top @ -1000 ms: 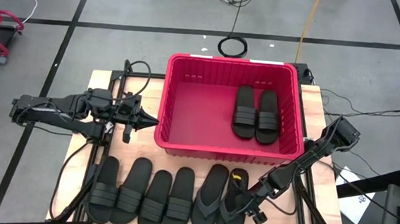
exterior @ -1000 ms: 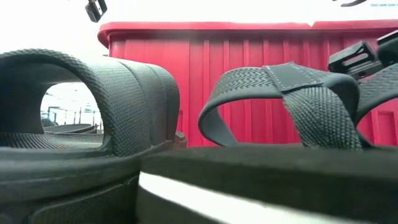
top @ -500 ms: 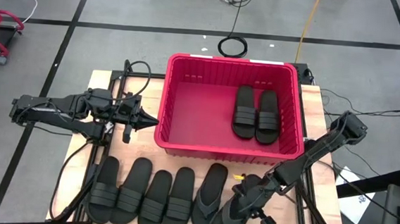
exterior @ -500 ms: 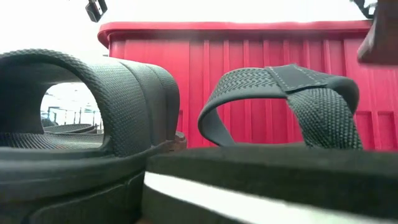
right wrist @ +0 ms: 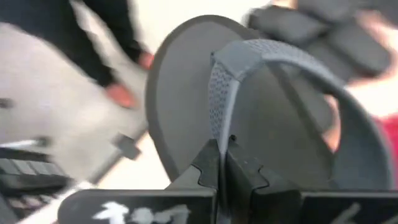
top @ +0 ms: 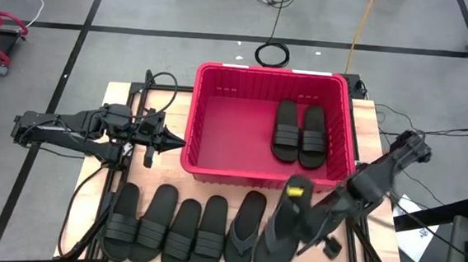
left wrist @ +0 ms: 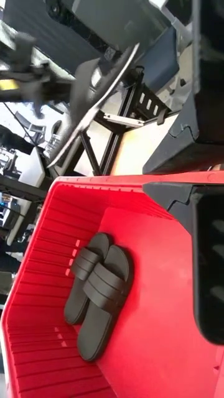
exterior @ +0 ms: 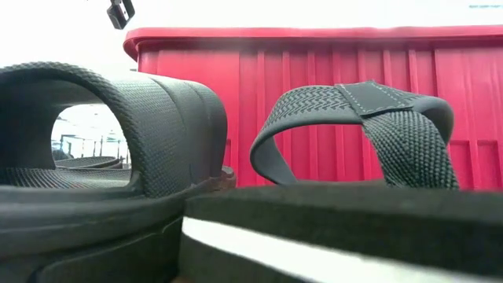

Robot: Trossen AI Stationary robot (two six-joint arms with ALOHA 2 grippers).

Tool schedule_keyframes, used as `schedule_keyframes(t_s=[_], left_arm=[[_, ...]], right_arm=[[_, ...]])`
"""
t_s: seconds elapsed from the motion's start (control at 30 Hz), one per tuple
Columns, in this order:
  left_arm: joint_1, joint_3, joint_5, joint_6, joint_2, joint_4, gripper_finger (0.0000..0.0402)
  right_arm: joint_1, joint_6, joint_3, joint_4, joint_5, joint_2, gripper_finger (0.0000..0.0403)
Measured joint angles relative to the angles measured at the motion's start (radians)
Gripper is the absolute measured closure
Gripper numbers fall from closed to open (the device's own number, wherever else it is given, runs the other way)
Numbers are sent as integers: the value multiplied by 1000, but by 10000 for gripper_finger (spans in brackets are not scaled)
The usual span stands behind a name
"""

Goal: Pick and place slides into bin
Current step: Put the black slipper into the red container

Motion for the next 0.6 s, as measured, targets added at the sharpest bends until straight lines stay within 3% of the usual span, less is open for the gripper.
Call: schedule_keyframes(t_s=[0.13,0.27,0.4,0.6], left_arm=[[0,0,0,-17,0,0,376],[0,0,0,-62,0,0,376],[0,0,-1,-106,0,0,376],[0,0,0,-112,0,-5,376]], right_arm=[[-46,-66,169,-242,252,-7,402],[-147,-147,254,-340,482,-56,402],[-314,-367,266,-339,405,-120,402],[-680,-704,263,-367,164,-137,403]])
